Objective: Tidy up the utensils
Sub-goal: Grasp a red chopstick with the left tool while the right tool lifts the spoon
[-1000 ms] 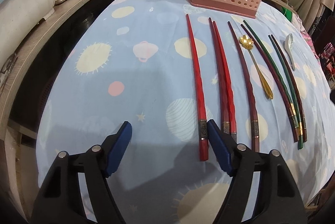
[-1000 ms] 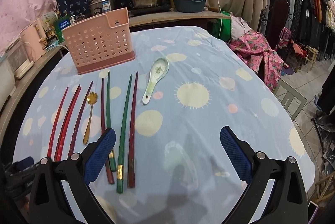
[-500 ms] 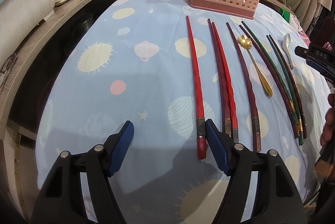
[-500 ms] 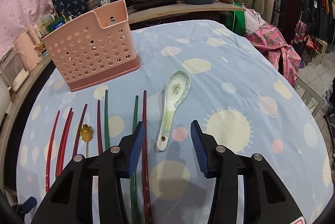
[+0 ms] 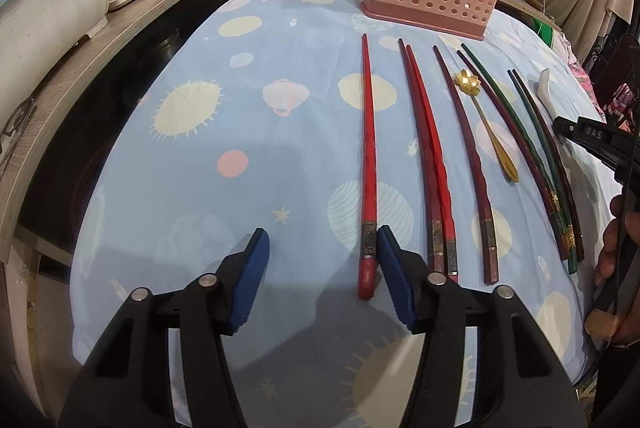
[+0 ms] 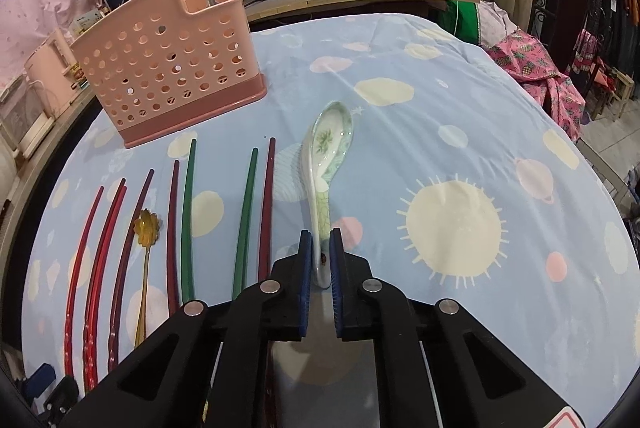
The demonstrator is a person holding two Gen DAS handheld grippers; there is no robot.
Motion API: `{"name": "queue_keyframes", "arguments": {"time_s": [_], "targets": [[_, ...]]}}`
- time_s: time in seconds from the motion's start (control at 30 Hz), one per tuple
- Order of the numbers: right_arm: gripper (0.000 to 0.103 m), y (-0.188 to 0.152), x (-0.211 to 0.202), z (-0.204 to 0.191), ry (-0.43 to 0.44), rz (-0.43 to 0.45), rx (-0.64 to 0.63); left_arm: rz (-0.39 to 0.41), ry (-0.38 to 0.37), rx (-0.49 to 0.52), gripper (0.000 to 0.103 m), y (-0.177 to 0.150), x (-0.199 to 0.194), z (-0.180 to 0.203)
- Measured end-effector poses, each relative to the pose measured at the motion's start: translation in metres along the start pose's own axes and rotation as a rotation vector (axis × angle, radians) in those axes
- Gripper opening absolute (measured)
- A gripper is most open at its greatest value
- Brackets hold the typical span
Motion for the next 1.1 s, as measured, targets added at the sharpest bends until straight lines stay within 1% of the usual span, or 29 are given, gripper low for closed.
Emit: {"name": "queue_keyframes", "arguments": {"time_s": [0.03,0.07,0.1,0.17,0.2,0.27,0.4,0.47,0.57,0.63,0.77,0.87,0.93,0.97,1.0,1.03,1.1], "targets": [[0.005,-0.001,-0.002,0.001,0.005,0.000,0.003,0.000,-0.002,0.000,0.048,0.000,-0.001,0.000],[0.005,-0.003,-0.005,0.002,0.009,0.001,0.005,0.001,-0.004,0.001,0.043,-0.001,-0.001,0.000],[0.005,-0.004,-0.008,0.003,0.010,0.002,0.007,0.003,-0.005,0.001,0.040,-0.001,-0.002,0.001],[0.005,-0.009,-0.014,0.005,0.018,0.001,0.012,0.004,-0.009,0.005,0.029,-0.002,-0.004,0.002],[0.005,-0.011,-0.016,0.007,0.022,0.001,0.017,0.004,-0.013,0.007,0.026,-0.003,-0.004,0.002],[0.005,-0.016,-0.022,0.010,0.030,0.002,0.027,0.001,-0.024,0.007,0.010,-0.003,-0.006,0.003],[0.005,-0.024,-0.040,0.014,0.055,0.012,0.039,-0.012,-0.057,-0.011,0.009,-0.005,-0.010,0.002],[0.005,-0.025,-0.053,0.015,0.066,0.028,0.039,-0.006,-0.065,-0.018,0.008,-0.004,-0.015,0.001],[0.005,-0.024,-0.075,0.016,0.088,0.059,0.043,0.020,-0.065,-0.019,0.007,0.000,-0.027,0.000],[0.000,-0.022,-0.087,0.017,0.100,0.075,0.045,0.039,-0.069,-0.022,0.007,0.004,-0.036,-0.001],[0.000,-0.018,-0.104,0.019,0.113,0.106,0.050,0.076,-0.072,-0.033,0.007,0.013,-0.053,-0.004],[0.000,-0.018,-0.105,0.022,0.104,0.106,0.042,0.096,-0.070,-0.034,0.007,0.018,-0.060,-0.006],[0.001,-0.023,-0.099,0.025,0.093,0.085,0.036,0.092,-0.067,-0.032,0.007,0.017,-0.058,-0.006],[0.003,-0.027,-0.095,0.026,0.085,0.073,0.034,0.087,-0.066,-0.032,0.007,0.016,-0.056,-0.005],[0.009,-0.031,-0.091,0.028,0.074,0.058,0.035,0.079,-0.067,-0.033,0.007,0.015,-0.054,-0.005],[0.012,-0.035,-0.086,0.030,0.072,0.045,0.039,0.067,-0.066,-0.032,0.007,0.013,-0.051,-0.004],[0.014,-0.042,-0.076,0.036,0.081,0.016,0.066,0.051,-0.067,-0.029,0.007,0.009,-0.046,-0.002]]}}
Point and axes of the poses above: each gripper's, at about its wrist camera, not at the fingertips, and x roughly the way its jaws point, z to its right, y to its top, the point moved 6 cm from there along x, roughly the way its jaws point, and after that the axes turned 4 degrees about y, right-handed, at the moved point
